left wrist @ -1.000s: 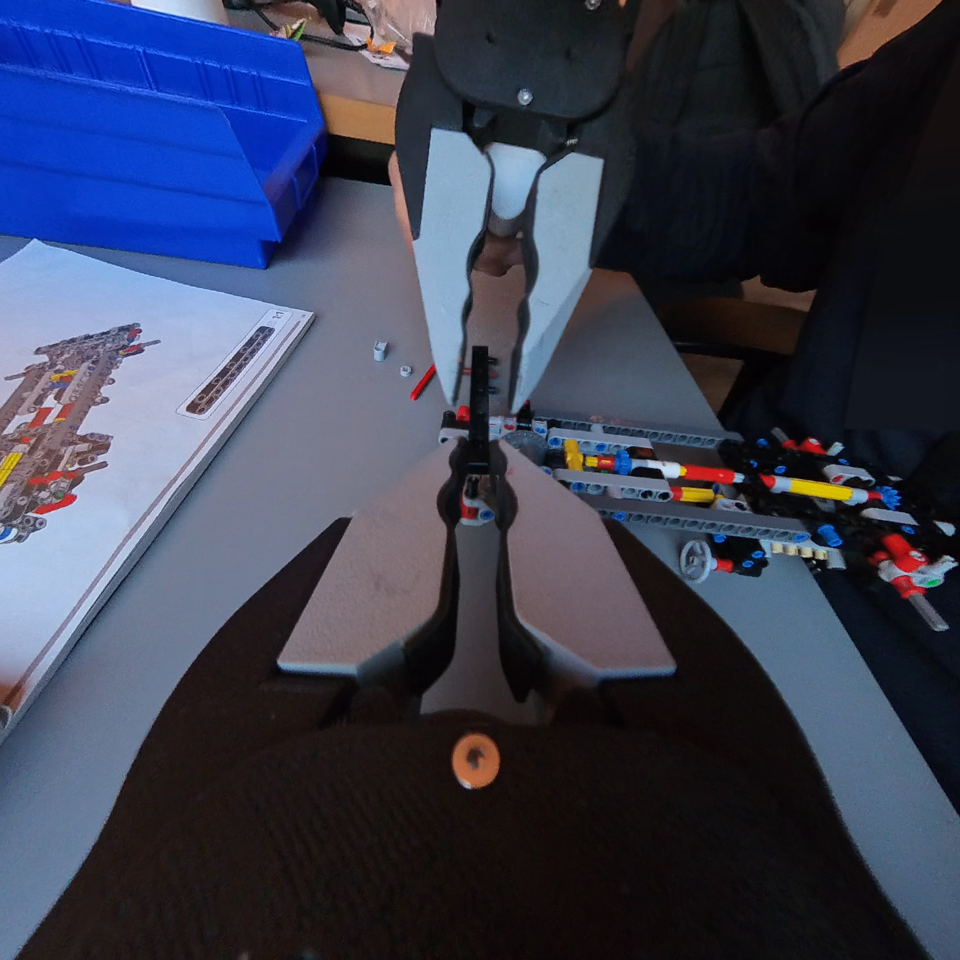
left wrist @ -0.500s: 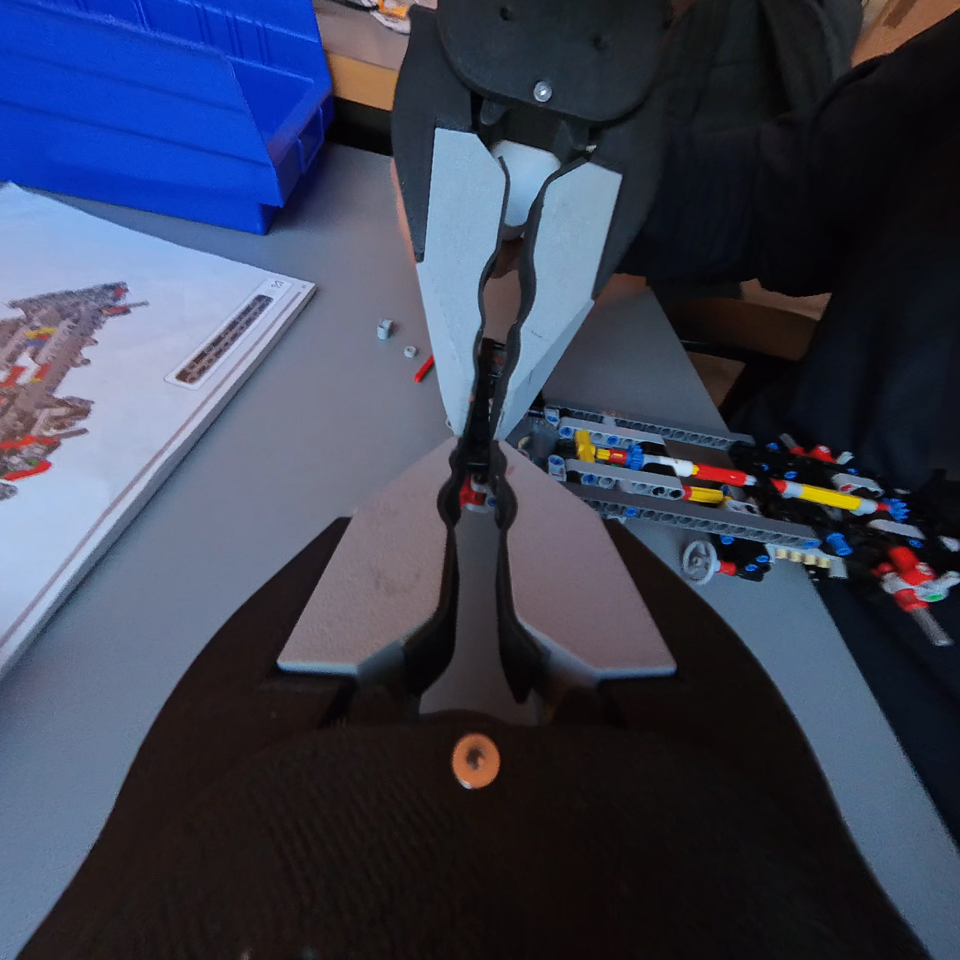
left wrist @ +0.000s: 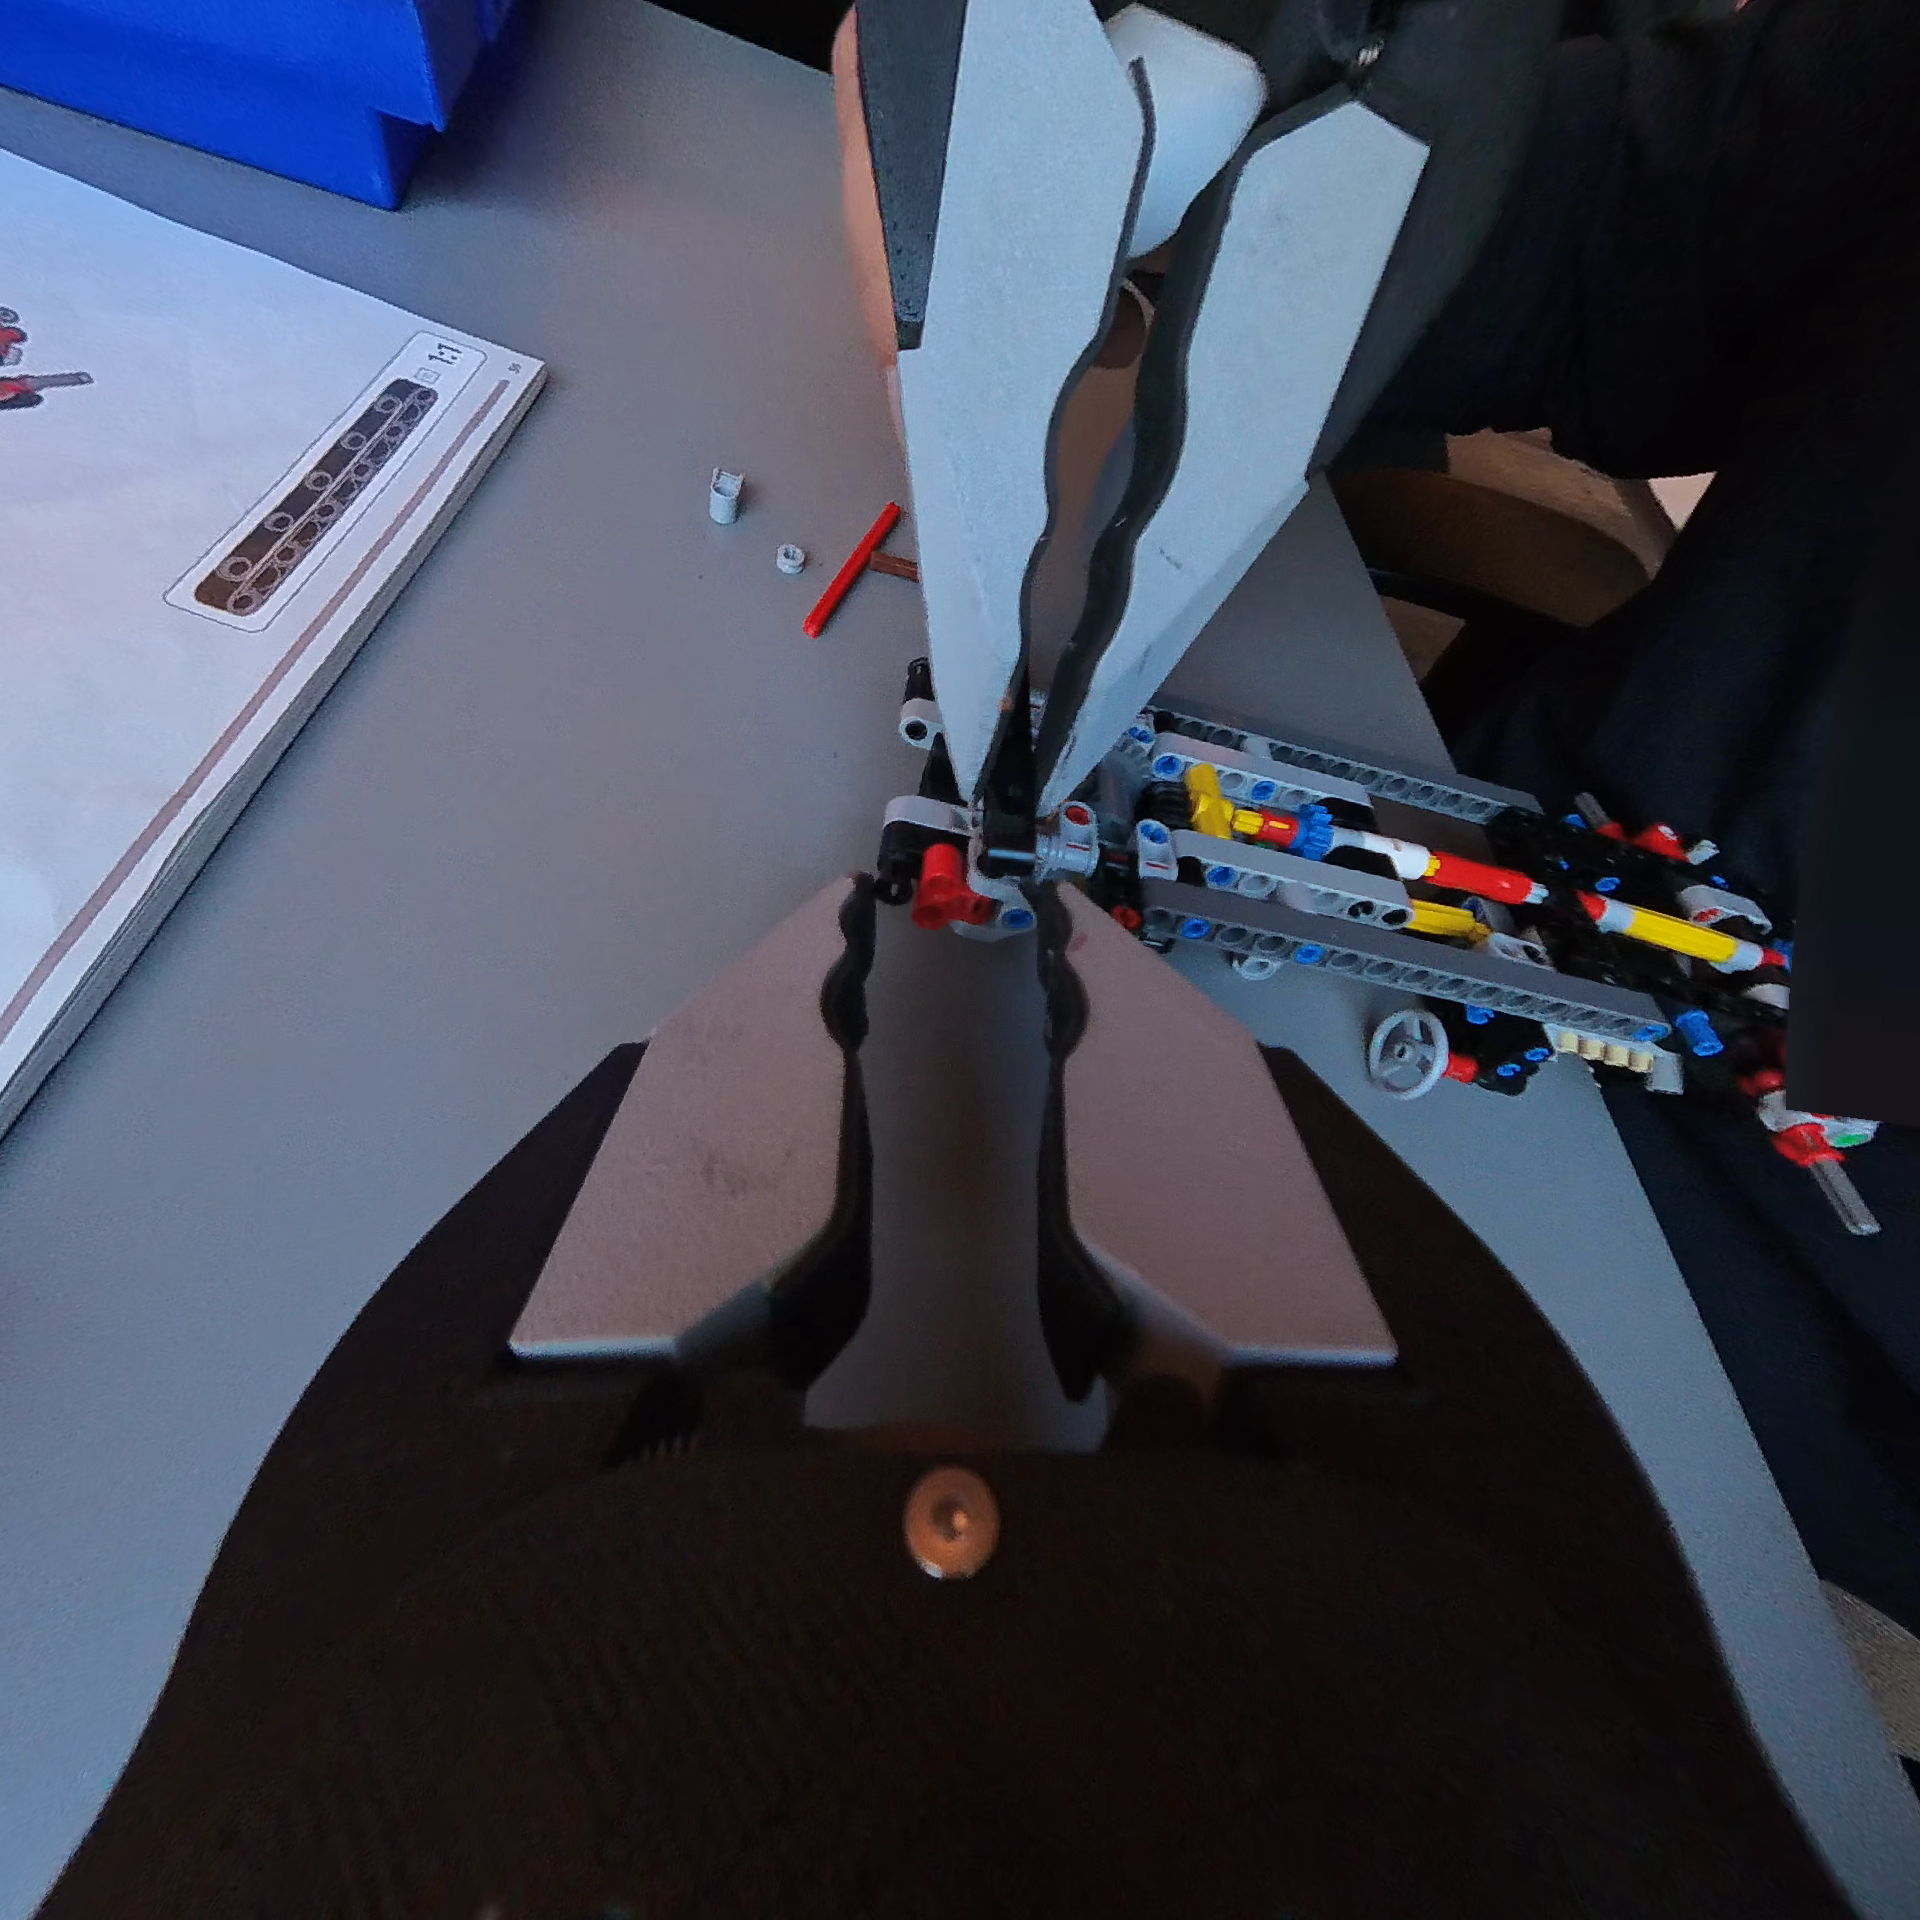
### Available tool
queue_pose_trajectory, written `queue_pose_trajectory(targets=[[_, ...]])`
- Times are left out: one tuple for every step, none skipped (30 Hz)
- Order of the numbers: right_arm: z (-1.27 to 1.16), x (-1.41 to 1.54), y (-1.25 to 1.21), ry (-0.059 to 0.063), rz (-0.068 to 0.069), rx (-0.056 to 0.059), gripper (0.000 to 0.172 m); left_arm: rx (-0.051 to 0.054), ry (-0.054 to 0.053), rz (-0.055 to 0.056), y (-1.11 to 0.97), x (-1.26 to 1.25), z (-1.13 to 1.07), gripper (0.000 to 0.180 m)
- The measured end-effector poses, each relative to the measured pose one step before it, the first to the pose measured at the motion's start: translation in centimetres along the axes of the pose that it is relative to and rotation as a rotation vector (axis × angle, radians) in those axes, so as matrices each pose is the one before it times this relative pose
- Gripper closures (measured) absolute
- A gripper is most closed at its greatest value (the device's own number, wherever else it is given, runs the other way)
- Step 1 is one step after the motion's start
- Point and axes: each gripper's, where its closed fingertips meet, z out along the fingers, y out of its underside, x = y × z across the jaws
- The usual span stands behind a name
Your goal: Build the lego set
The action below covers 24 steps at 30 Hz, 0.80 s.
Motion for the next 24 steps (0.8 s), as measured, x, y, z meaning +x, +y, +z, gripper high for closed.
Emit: queue_pose_trajectory(targets=[[-0.005,-0.005,0.002,0.009,-0.0093,-0.0023,0.167,0.0006,0.003,-0.0037,0.015,0.008,0.007,0.153],[-0.023,0.008,0.001,0.0145,-0.0151,-0.0062,0.167,0.0028,0.0014,-0.0011,-0.027,0.012,-0.032,0.153],[0.016,0.004,0.015,0.0178,-0.0198,-0.0097,0.167,0.0009,-0.0014,0.0004,0.008,0.012,-0.005,0.153],[0.027,0.013,0.016,0.0206,-0.0223,-0.0127,0.167,-0.0005,-0.0024,0.0001,0.033,0.003,-0.002,0.153],[0.031,0.009,-0.005,0.02,-0.0211,-0.0135,0.167,-0.0009,-0.0025,0.0002,0.029,-0.013,0.004,0.153],[0.041,-0.034,-0.036,0.0167,-0.0193,-0.0108,0.167,0.0006,-0.002,-0.0008,0.006,0.005,-0.002,0.153],[0.073,0.001,0.003,0.0163,-0.0168,-0.0122,0.167,-0.0022,-0.0027,-0.001,0.052,-0.004,0.007,0.153],[0.097,-0.018,0.026,0.0133,-0.0125,-0.0109,0.167,-0.005,-0.0048,-0.0003,0.101,-0.019,0.026,0.153],[0.122,-0.048,0.035,0.0095,-0.0092,-0.0092,0.167,-0.0081,-0.006,0.0016,0.13,-0.002,0.056,0.153],[0.11,-0.079,0.058,0.0061,-0.0103,-0.0087,0.167,-0.0094,-0.0065,0.0034,0.151,0.015,0.083,0.153],[0.061,-0.075,0.066,0.005,-0.013,-0.0089,0.167,-0.0085,-0.0063,0.0061,0.123,0.046,0.098,0.153],[-0.005,-0.038,0.024,0.0054,-0.0112,-0.0088,0.167,-0.002,-0.0076,0.0066,0.03,0.015,0.041,0.153],[-0.032,-0.007,0.006,0.0045,-0.0072,-0.0079,0.167,0.0022,-0.0031,0.0006,-0.022,0.026,0.005,0.153],[-0.037,0.007,0.013,0.002,-0.0049,-0.0074,0.167,0.0036,-0.0003,-0.0035,-0.047,0.01,-0.006,0.153],[0.011,0.002,0.024,-0.001,-0.0031,-0.0054,0.167,0.0009,-0.0014,-0.0005,-0.017,0.0,0.003,0.153],[0.048,-0.023,0.015,-0.0049,0.0001,-0.0029,0.167,-0.0029,-0.0026,0.0021,0.039,0.003,0.012,0.153],[0.061,-0.03,0.015,-0.0099,0.0033,-0.0008,0.167,-0.0035,-0.0013,-0.0006,0.059,-0.002,0.024,0.153],[0.078,-0.061,0.01,-0.0145,0.0072,-0.0015,0.167,-0.0052,-0.0004,-0.0015,0.086,0.028,0.031,0.153],[0.103,-0.098,0.025,-0.0145,0.0054,-0.0058,0.167,-0.0079,-0.0003,-0.0006,0.12,0.053,0.053,0.153],[0.107,-0.116,0.022,-0.0097,-0.0059,-0.0099,0.167,-0.0092,0.0011,-0.0008,0.149,0.081,0.068,0.153],[0.067,-0.087,0.045,-0.0017,-0.0177,-0.0141,0.167,-0.0074,-0.0007,0.0,0.109,0.05,0.064,0.153],[0.031,-0.047,0.031,0.0014,-0.022,-0.0167,0.167,-0.0027,-0.0027,-0.0007,0.054,0.029,0.027,0.153],[0.019,-0.036,0.035,-0.0031,-0.0175,-0.0176,0.167,-0.0006,-0.0021,-0.0035,0.017,0.03,0.037,0.153],[0.031,-0.047,0.042,-0.0091,-0.0117,-0.0157,0.167,-0.001,-0.0034,-0.0022,0.027,0.02,0.019,0.154]])
